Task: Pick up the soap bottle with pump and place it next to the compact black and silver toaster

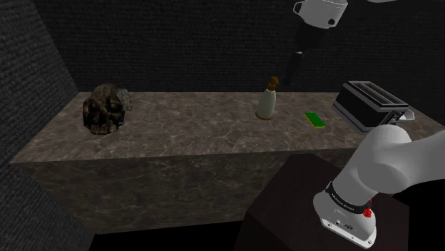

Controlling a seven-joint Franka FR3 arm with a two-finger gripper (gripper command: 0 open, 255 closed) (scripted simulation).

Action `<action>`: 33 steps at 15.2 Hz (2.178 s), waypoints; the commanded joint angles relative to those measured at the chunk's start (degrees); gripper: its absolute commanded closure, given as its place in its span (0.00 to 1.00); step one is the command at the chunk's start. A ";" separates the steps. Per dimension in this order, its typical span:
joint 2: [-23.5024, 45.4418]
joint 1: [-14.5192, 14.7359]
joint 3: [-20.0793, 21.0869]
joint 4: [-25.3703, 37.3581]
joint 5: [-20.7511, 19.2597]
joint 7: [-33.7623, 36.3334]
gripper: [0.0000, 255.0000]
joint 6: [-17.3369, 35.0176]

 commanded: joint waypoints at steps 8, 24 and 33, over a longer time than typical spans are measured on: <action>9.51 -2.84 -6.87 1.97 -3.42 -6.56 0.00 5.49; 38.55 -7.41 -20.47 18.14 -3.24 -21.75 0.00 13.60; 58.44 -11.94 -24.91 34.92 2.75 -30.72 0.00 12.81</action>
